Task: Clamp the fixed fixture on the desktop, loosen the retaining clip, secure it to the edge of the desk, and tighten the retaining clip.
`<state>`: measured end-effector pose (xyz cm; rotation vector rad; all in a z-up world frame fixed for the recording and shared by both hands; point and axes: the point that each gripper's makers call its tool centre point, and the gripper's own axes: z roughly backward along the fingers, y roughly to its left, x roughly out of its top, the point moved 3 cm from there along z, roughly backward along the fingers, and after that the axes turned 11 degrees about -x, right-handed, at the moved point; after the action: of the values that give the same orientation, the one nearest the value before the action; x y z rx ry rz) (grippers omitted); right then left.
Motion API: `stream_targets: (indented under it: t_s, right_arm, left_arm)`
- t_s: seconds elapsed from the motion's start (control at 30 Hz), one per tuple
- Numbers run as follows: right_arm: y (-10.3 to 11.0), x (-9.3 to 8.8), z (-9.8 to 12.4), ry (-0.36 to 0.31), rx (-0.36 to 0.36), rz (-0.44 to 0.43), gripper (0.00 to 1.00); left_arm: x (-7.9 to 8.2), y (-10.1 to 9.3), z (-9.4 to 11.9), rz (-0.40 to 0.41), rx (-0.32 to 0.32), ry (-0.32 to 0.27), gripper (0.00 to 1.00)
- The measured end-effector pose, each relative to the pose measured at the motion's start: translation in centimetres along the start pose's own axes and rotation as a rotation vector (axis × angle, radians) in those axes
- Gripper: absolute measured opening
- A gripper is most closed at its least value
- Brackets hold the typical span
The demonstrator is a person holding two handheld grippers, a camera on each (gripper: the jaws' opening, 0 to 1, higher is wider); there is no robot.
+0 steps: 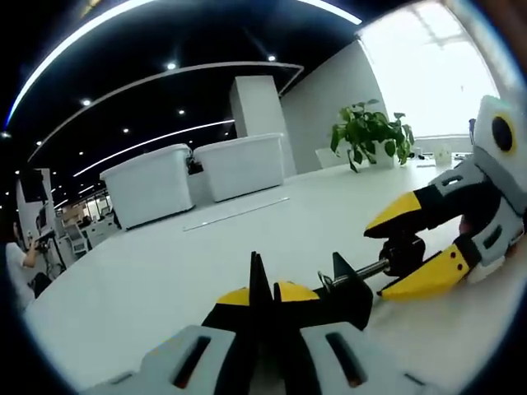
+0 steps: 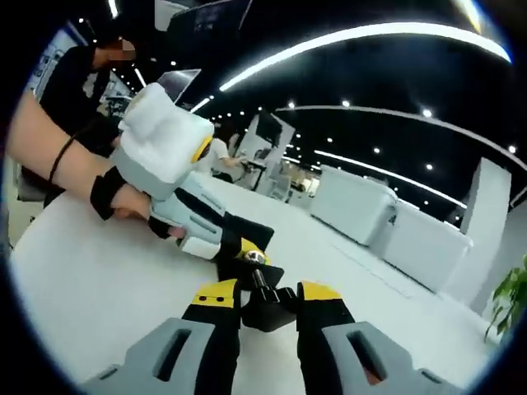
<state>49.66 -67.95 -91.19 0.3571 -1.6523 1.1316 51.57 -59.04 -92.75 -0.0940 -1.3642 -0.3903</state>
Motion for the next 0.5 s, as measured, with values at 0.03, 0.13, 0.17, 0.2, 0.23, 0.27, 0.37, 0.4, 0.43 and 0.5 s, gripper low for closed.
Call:
stream_targets:
  t_s: [0.03,0.13,0.17,0.2,0.23,0.27,0.37,0.4,0.43,0.5]
  right_arm:
    - [-0.1,0.0,-0.1,0.002,-0.001,-0.004,0.25]
    - [0.3,0.3,0.1,-0.004,0.008,0.004,0.25]
    - [0.3,0.4,0.1,-0.006,-0.001,0.038,0.25]
    - [0.2,0.3,0.1,-0.010,-0.012,0.092,0.25]
    - [0.3,0.3,0.2,-0.010,-0.022,0.130,0.25]
    - [1.0,0.5,0.1,-0.026,-0.017,0.188,0.25]
    - [1.0,0.7,0.4,-0.035,-0.037,0.259,0.25]
    - [0.7,0.5,0.1,-0.034,-0.038,0.251,0.25]
    - [0.5,0.5,-0.1,-0.033,-0.038,0.245,0.25]
    - [0.4,0.2,-0.1,-0.024,-0.033,0.206,0.26]
  left_arm:
    - [0.0,0.0,0.0,-0.003,0.000,-0.001,0.07]
    - [0.1,0.1,-0.1,-0.003,-0.001,-0.001,0.07]
    - [0.1,0.1,-0.1,-0.003,-0.001,-0.001,0.07]
    - [0.1,0.1,-0.1,-0.002,-0.001,-0.001,0.07]
    - [0.1,0.2,-0.2,0.000,-0.001,0.000,0.07]
    - [0.1,0.3,-0.3,0.001,-0.001,0.000,0.07]
    - [0.0,0.0,0.0,0.003,0.001,0.000,0.07]
    - [0.0,0.0,0.0,0.003,0.002,0.000,0.07]
    - [0.1,0.1,-0.1,0.003,0.002,0.000,0.07]
    - [0.1,0.2,-0.2,0.003,0.003,0.000,0.07]
